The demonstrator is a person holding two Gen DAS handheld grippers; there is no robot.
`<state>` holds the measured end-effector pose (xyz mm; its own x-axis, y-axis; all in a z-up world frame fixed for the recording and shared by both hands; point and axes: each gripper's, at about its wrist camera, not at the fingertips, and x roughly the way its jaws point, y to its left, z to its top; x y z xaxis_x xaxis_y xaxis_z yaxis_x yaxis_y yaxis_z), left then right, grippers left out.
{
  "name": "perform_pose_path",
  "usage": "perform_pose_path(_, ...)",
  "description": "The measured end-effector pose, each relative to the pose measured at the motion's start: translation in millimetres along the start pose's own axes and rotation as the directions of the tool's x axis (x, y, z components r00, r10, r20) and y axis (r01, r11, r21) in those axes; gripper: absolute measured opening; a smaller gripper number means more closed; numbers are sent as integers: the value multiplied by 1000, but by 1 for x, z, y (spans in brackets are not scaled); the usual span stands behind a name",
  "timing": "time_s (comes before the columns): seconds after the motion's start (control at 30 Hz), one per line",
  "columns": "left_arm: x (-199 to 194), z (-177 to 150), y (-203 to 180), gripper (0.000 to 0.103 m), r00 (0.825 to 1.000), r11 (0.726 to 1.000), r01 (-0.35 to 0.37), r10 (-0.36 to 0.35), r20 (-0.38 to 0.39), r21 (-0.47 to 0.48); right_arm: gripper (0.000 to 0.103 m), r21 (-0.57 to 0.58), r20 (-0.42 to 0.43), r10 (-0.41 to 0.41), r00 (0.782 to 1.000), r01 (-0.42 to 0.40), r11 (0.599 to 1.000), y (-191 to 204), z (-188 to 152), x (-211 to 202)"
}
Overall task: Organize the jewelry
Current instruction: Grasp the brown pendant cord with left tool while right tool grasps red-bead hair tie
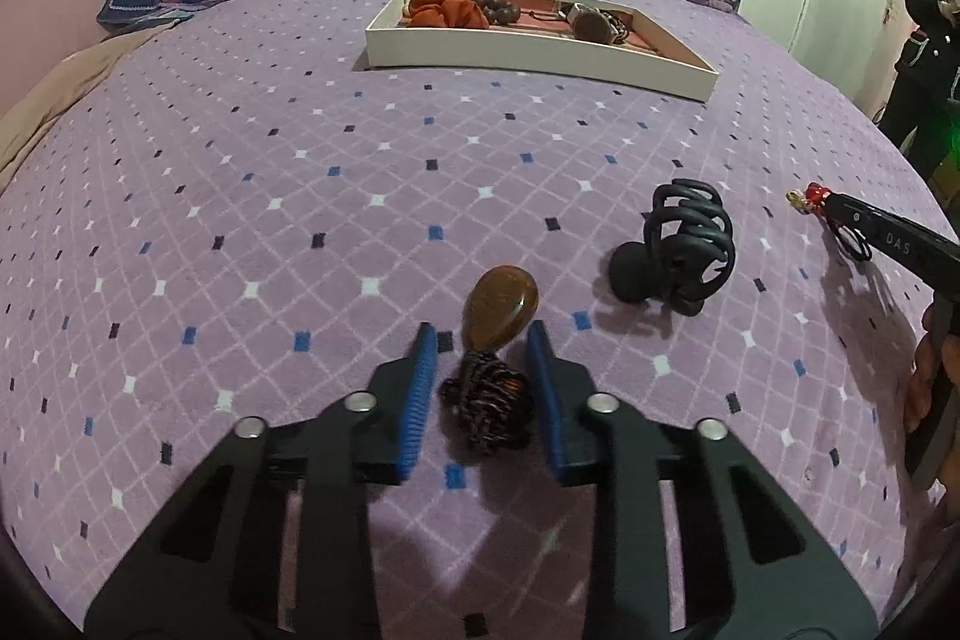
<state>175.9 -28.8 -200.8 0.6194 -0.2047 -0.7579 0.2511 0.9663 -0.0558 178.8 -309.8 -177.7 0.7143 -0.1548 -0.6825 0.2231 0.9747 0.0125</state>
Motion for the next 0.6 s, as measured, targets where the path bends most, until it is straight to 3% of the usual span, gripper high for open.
perform_pose_path(0.6, -15, 10, 5, 20, 999, 1000, 23, -22, 46, -8, 0, 13, 128, 36, 991, -38, 999, -8, 20, -28)
